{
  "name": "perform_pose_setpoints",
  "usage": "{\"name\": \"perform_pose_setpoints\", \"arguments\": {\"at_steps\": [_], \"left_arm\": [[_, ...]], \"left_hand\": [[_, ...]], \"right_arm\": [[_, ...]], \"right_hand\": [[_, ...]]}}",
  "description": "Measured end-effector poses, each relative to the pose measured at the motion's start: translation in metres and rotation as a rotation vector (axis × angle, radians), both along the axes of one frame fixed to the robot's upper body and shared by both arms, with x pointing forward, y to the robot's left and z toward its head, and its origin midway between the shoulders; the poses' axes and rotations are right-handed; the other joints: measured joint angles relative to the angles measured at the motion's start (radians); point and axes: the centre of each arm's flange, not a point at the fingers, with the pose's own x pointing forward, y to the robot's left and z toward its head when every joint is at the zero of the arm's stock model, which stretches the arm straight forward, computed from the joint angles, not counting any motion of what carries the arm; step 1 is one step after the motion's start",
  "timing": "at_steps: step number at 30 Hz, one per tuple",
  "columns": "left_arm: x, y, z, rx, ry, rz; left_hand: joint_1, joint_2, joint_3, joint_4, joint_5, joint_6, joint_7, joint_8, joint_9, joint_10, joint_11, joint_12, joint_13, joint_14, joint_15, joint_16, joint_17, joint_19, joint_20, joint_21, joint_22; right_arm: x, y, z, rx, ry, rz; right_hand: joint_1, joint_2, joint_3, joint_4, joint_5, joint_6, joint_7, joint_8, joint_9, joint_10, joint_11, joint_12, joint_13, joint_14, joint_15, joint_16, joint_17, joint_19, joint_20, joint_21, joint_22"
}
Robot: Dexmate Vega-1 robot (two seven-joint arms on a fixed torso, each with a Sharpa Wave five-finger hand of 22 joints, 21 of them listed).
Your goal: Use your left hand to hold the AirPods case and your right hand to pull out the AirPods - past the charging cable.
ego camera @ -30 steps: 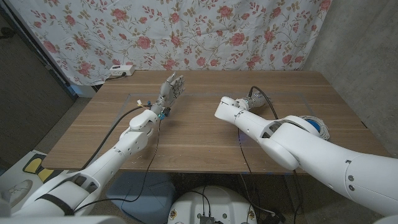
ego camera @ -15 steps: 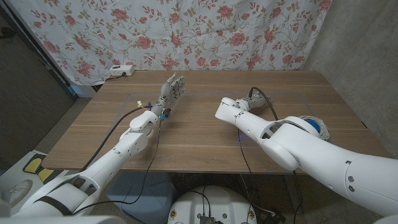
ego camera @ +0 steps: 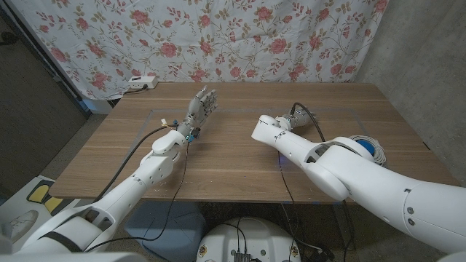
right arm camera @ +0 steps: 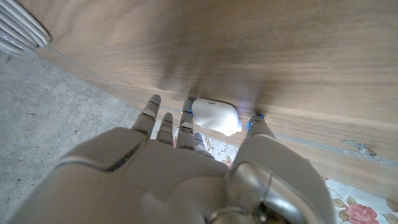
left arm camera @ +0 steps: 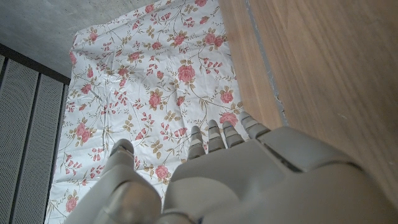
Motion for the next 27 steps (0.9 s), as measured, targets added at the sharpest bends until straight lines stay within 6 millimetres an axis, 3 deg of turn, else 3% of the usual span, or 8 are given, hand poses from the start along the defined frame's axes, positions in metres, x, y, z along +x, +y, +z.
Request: {"name": "perform_pose_setpoints", "arguments": {"at_steps": [11,14,20,27], "left_arm": [[-0.003,-0.003,-0.001,0.005,-0.004,-0.007],[-0.003,-0.003,-0.001,0.005,0.0,-0.005],[-0.005,-0.005,-0.001,0.007,-0.003,-0.007],[-0.005,-0.007,0.0,0.01,-0.005,-0.009]], "left_hand": [[0.0,0.0,0.0,0.0,0.0,0.0,0.0,0.0,0.0,0.0,0.0,0.0,0.0,0.0,0.0,0.0,0.0,0.0,0.0,0.0,0.0],[0.0,0.0,0.0,0.0,0.0,0.0,0.0,0.0,0.0,0.0,0.0,0.0,0.0,0.0,0.0,0.0,0.0,0.0,0.0,0.0,0.0],[0.0,0.0,0.0,0.0,0.0,0.0,0.0,0.0,0.0,0.005,0.006,0.0,0.0,0.0,0.0,0.0,0.0,0.0,0.0,0.0,0.0],[0.0,0.0,0.0,0.0,0.0,0.0,0.0,0.0,0.0,0.005,0.006,0.0,0.0,0.0,0.0,0.0,0.0,0.0,0.0,0.0,0.0]], "right_arm": [[-0.001,-0.002,-0.003,0.012,-0.013,0.005],[-0.002,-0.005,-0.007,0.036,-0.03,0.017],[-0.004,-0.009,-0.009,0.058,-0.052,0.03],[-0.005,-0.011,-0.01,0.068,-0.076,0.043]], "right_hand": [[0.008,-0.006,0.066,0.039,0.0,0.012,-0.023,0.004,0.0,0.011,-0.083,-0.004,0.001,-0.01,-0.031,0.009,0.011,0.004,-0.004,0.0,0.0],[0.021,-0.003,0.095,0.043,0.0,0.017,-0.053,0.004,0.0,0.015,-0.112,0.005,0.008,-0.006,-0.051,0.017,0.014,-0.001,-0.008,0.0,0.0],[0.038,0.001,0.15,0.065,0.0,0.025,-0.075,0.004,0.0,0.011,-0.118,0.019,0.018,-0.001,-0.079,0.022,0.023,0.0,-0.018,0.0,0.003],[0.053,-0.003,0.183,0.079,-0.001,0.036,-0.086,0.005,0.0,0.011,-0.118,0.027,0.027,0.011,-0.091,0.032,0.028,-0.006,-0.024,0.0,0.003]]}}
